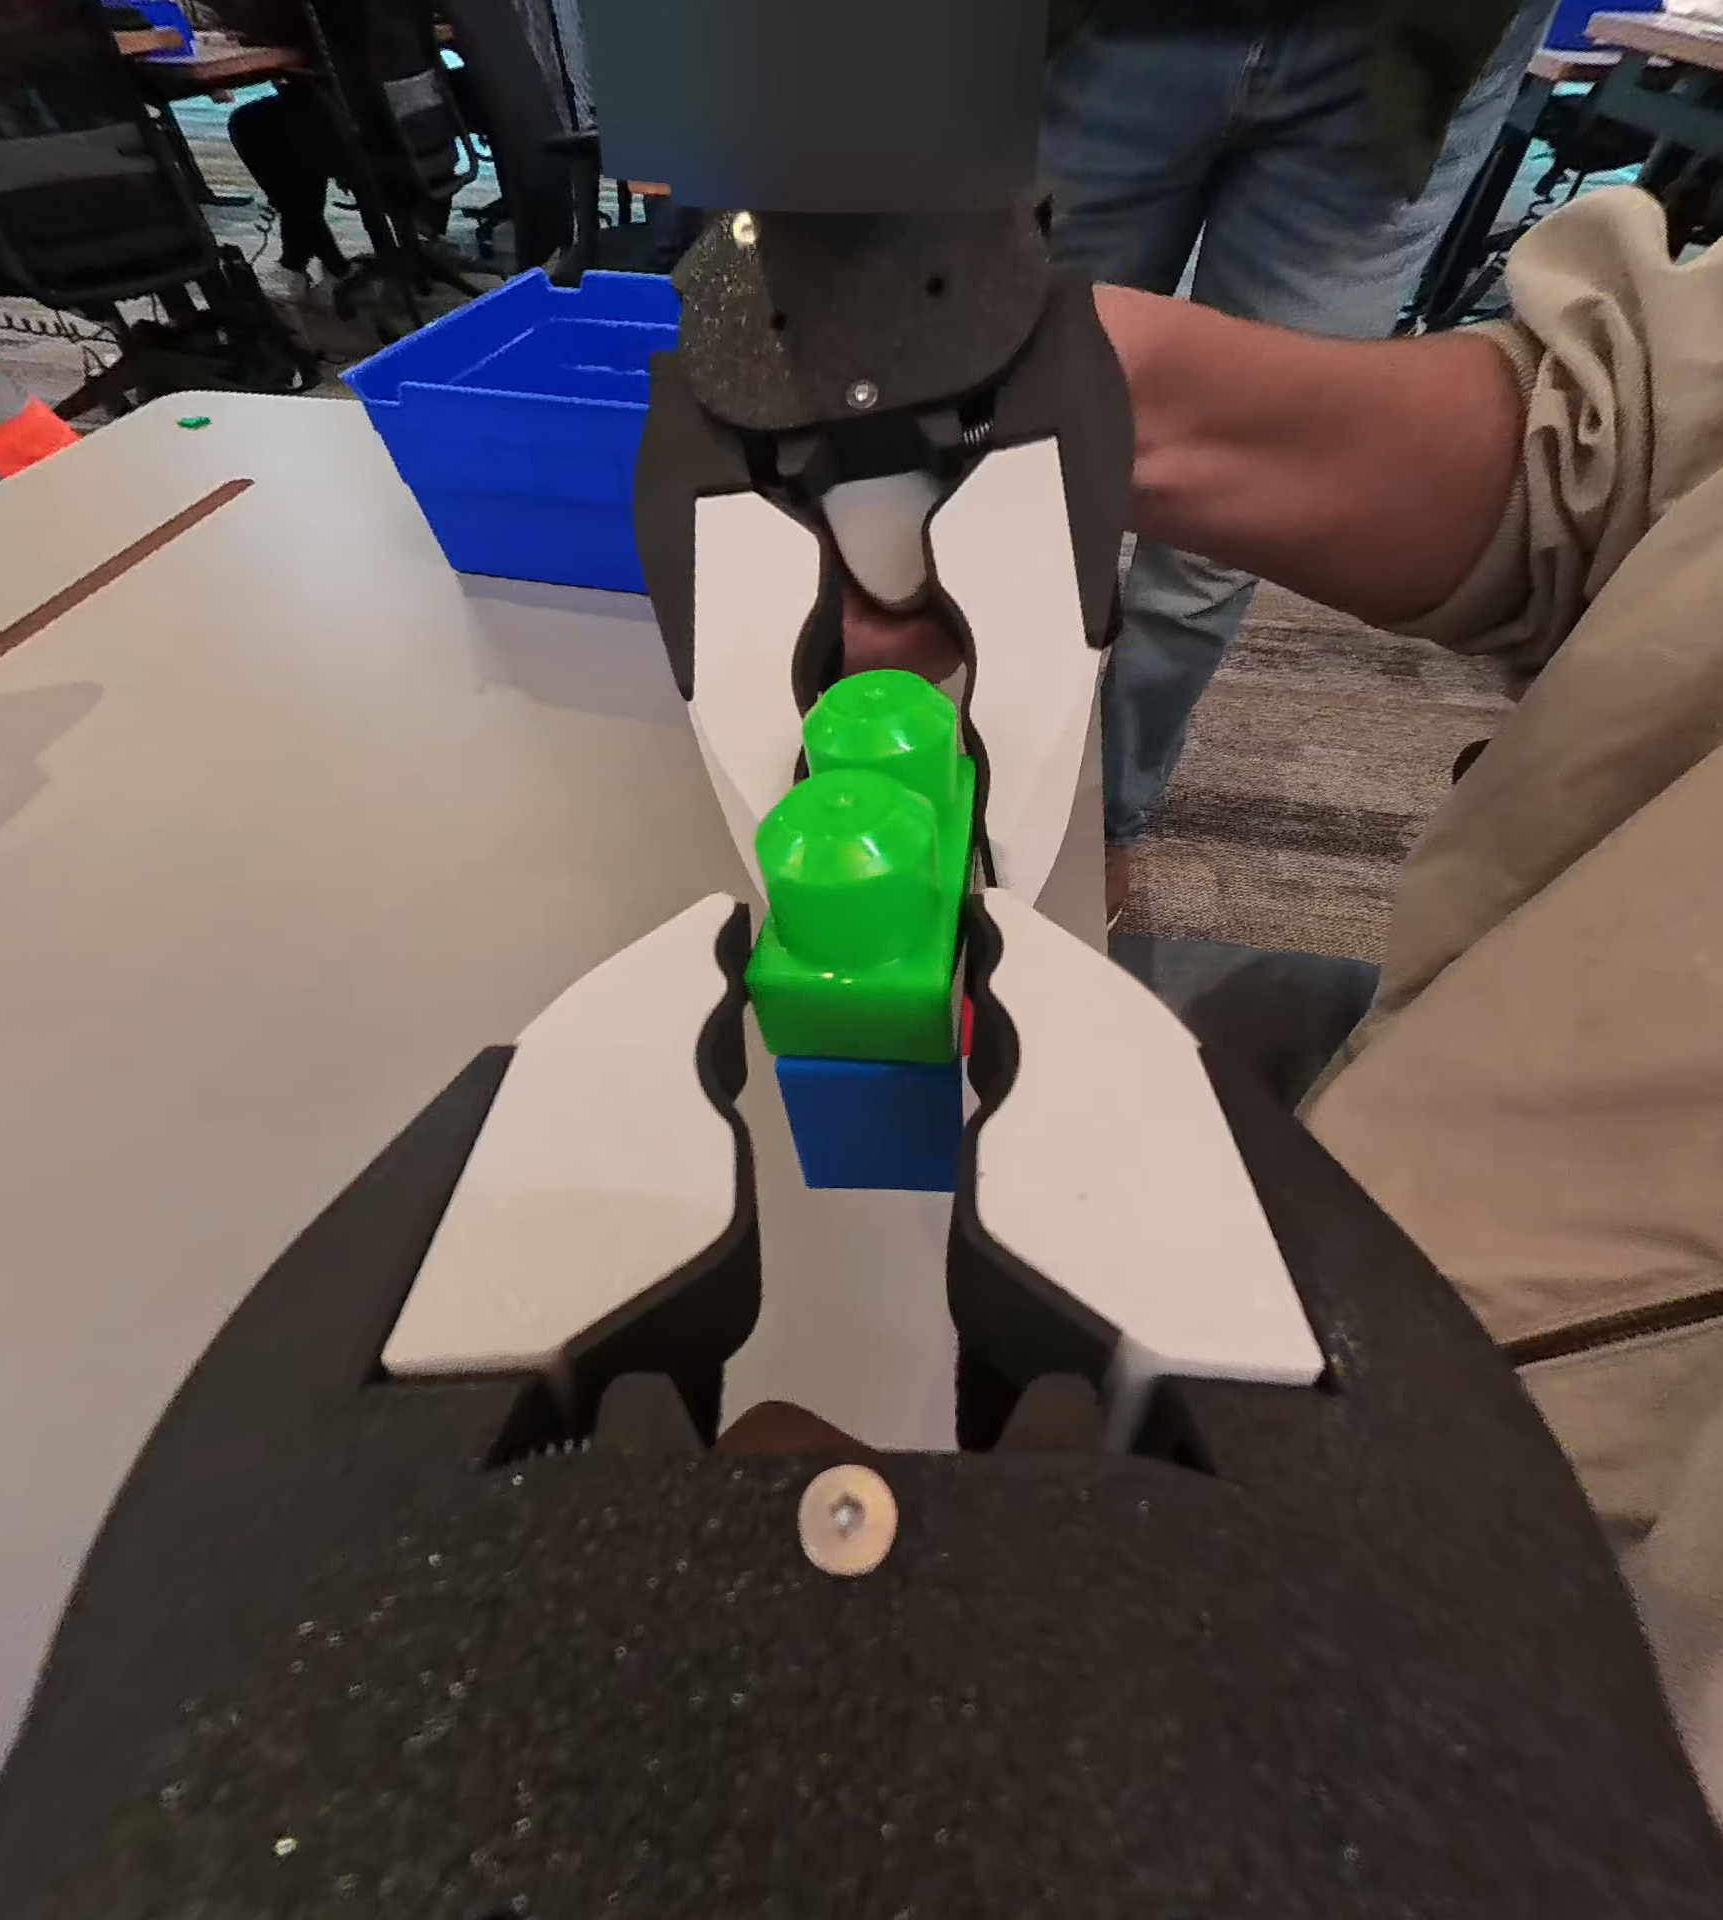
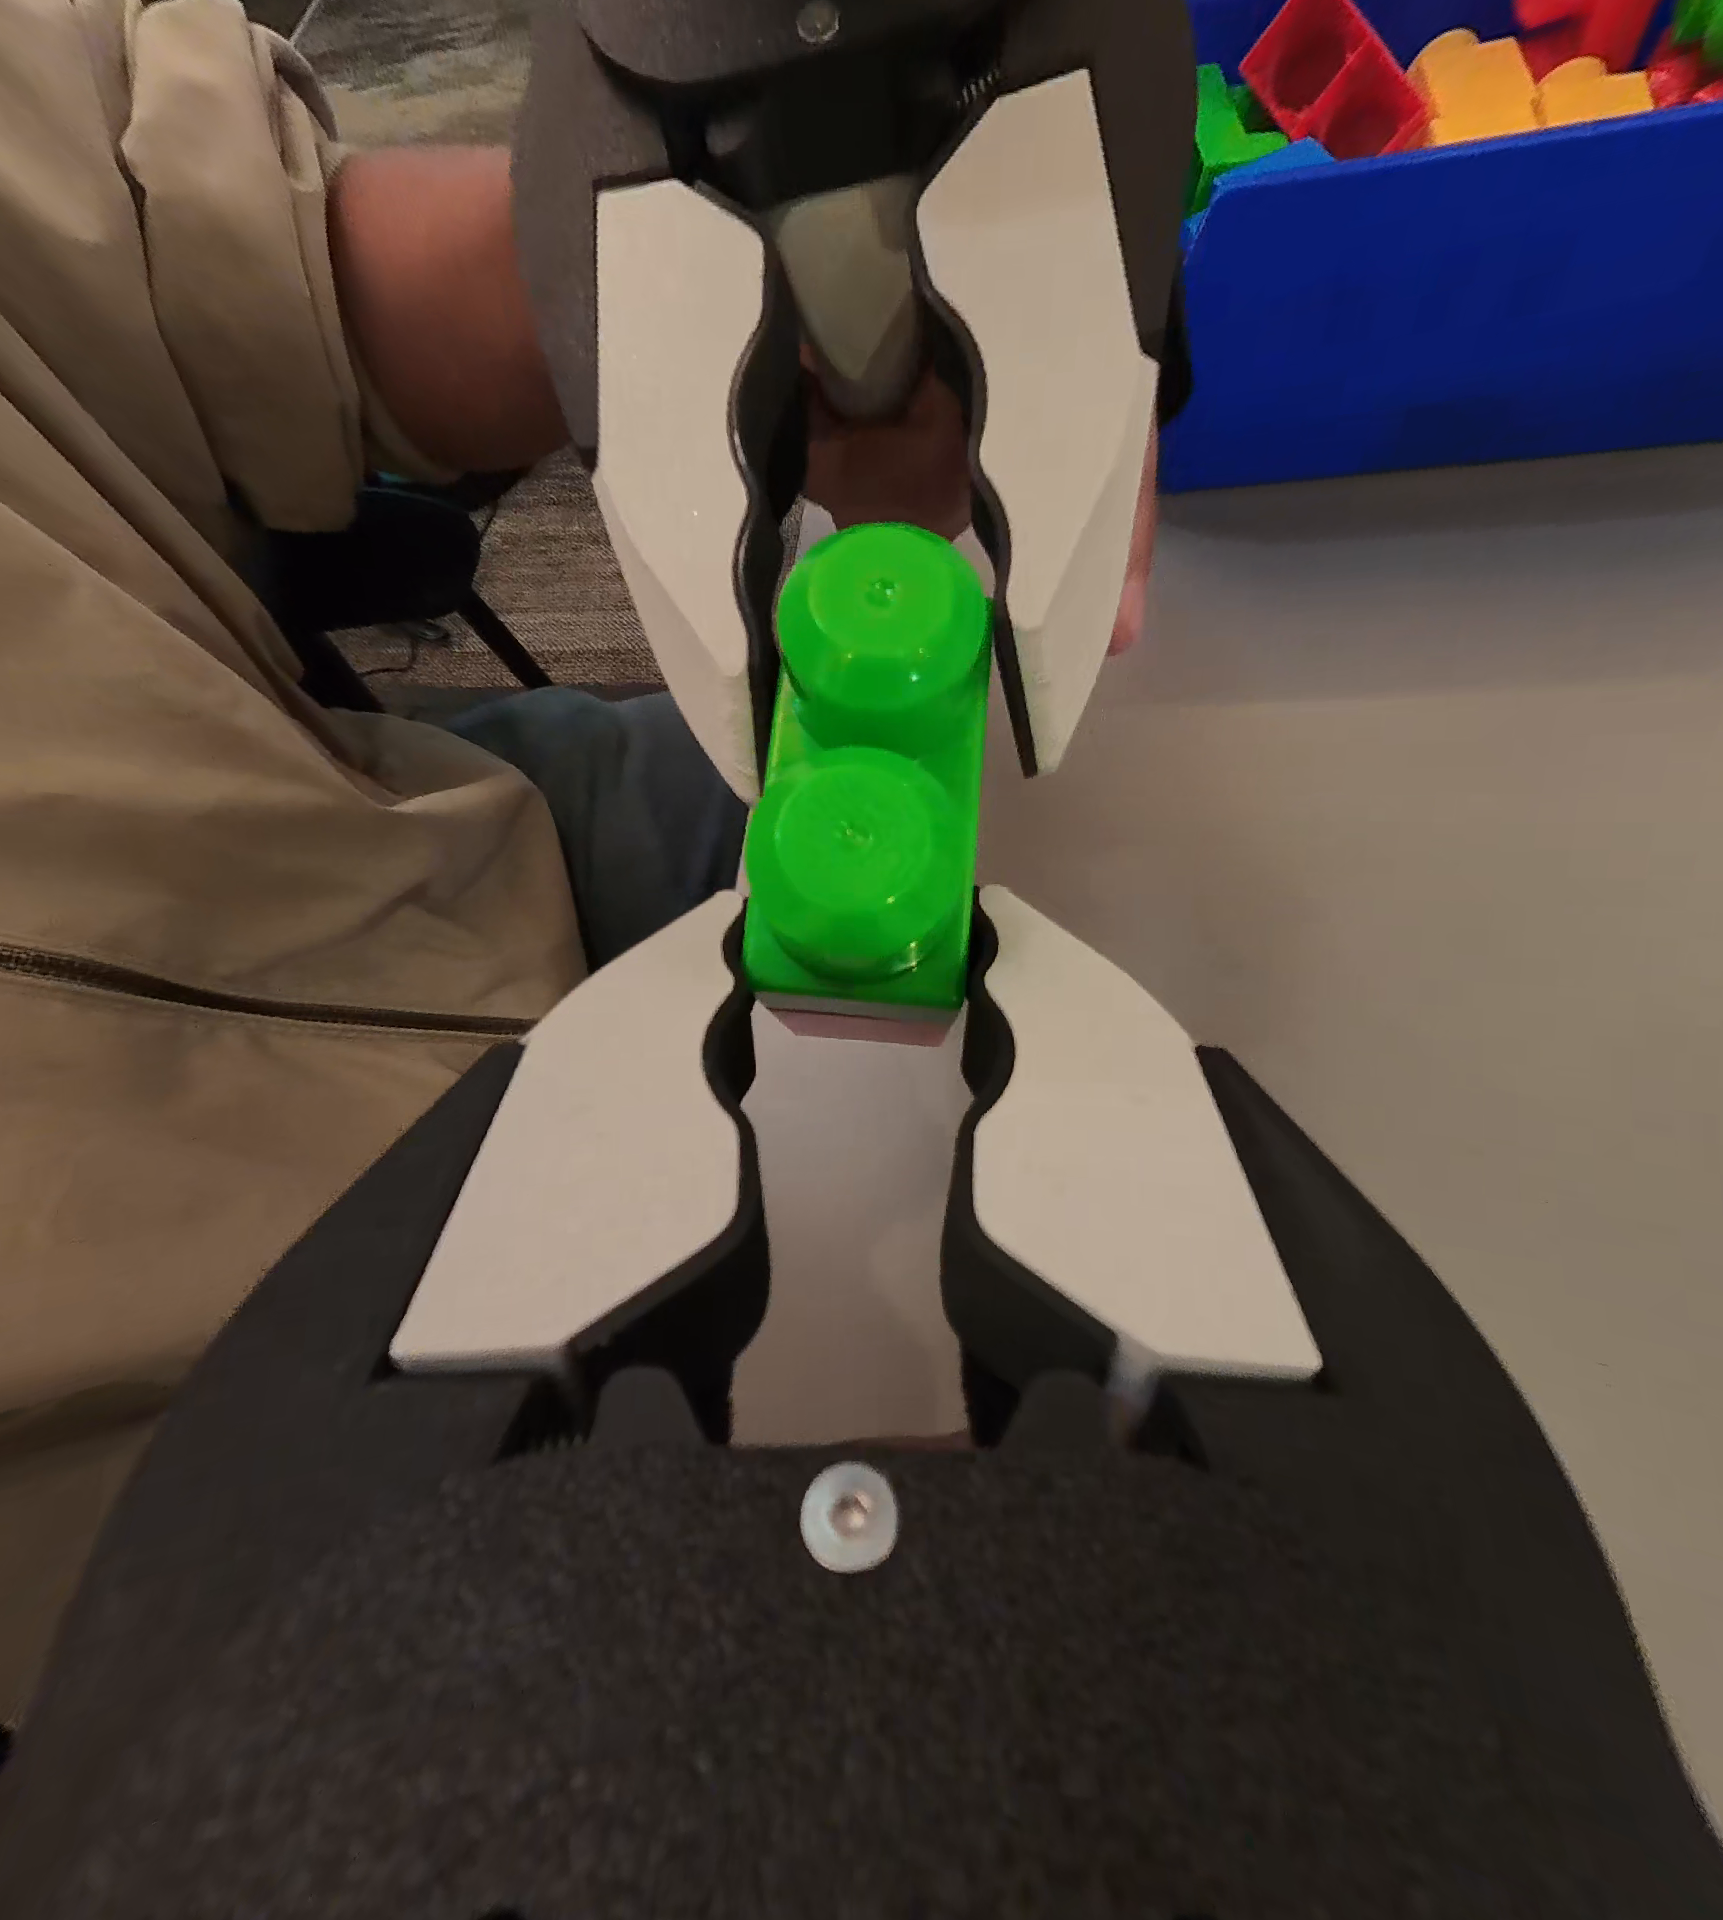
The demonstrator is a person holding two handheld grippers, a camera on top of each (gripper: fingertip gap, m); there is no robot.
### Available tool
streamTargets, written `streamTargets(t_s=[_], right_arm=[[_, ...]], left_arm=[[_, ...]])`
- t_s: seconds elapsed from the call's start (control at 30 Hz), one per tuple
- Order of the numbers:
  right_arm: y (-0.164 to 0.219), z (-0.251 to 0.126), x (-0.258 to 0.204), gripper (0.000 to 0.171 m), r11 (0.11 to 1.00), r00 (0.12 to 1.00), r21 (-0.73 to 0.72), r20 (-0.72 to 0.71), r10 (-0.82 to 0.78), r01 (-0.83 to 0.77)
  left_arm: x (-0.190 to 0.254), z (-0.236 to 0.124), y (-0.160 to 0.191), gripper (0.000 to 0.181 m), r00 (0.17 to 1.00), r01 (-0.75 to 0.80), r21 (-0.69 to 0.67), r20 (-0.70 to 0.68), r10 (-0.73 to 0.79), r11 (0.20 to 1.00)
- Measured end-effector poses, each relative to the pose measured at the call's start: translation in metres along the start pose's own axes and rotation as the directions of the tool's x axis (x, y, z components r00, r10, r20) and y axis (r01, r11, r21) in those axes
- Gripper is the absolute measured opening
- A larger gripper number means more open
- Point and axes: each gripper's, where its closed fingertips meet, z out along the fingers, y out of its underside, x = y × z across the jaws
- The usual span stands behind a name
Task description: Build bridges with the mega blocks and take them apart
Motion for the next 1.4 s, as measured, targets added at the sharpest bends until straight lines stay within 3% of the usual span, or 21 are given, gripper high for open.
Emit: streamTargets(t_s=[0.2,0.43,0.5,0.67,0.83,0.9,1.13,1.3,1.4], right_arm=[[0.006,0.004,0.002,0.037,0.999,1.000,-0.052,-0.018,-0.013,0.012],[0.003,-0.002,0.013,0.044,0.998,0.996,0.056,-0.078,0.043,-0.038],[0.007,-0.005,0.024,0.049,0.994,0.983,0.090,-0.166,0.073,-0.058],[0.002,-0.011,0.043,0.063,0.980,0.862,0.164,-0.508,-0.011,0.110],[-0.003,-0.012,0.030,0.061,0.933,0.642,-0.024,-0.720,-0.265,0.358],[-0.004,-0.006,0.022,0.053,0.930,0.654,-0.009,-0.708,-0.266,0.368],[0.006,-0.008,0.030,0.061,0.955,0.799,0.265,-0.599,0.053,0.135],[-0.002,-0.007,0.022,0.060,0.838,0.884,0.521,-0.301,0.358,-0.162],[-0.006,-0.002,0.021,0.050,0.767,0.869,0.591,-0.211,0.447,-0.251]], left_arm=[[0.001,0.002,0.009,0.037,0.999,0.030,-0.004,-0.021,-0.030,1.000],[-0.006,-0.003,0.001,0.036,0.998,-0.009,0.078,0.062,0.004,0.997],[-0.012,-0.008,-0.005,0.036,0.995,0.006,0.116,0.098,-0.017,0.993],[-0.031,-0.016,-0.012,0.036,0.979,0.113,0.177,0.149,-0.140,0.978],[-0.044,-0.014,0.000,0.036,0.953,0.219,0.119,0.186,-0.239,0.968],[-0.042,-0.015,-0.002,0.036,0.954,0.233,0.143,0.156,-0.254,0.962],[-0.046,-0.024,-0.009,0.036,0.947,0.154,0.214,0.245,-0.206,0.965],[-0.048,-0.033,-0.020,0.036,0.936,0.134,0.297,0.275,-0.218,0.946],[-0.049,-0.039,-0.031,0.036,0.928,0.159,0.386,0.256,-0.272,0.909]])
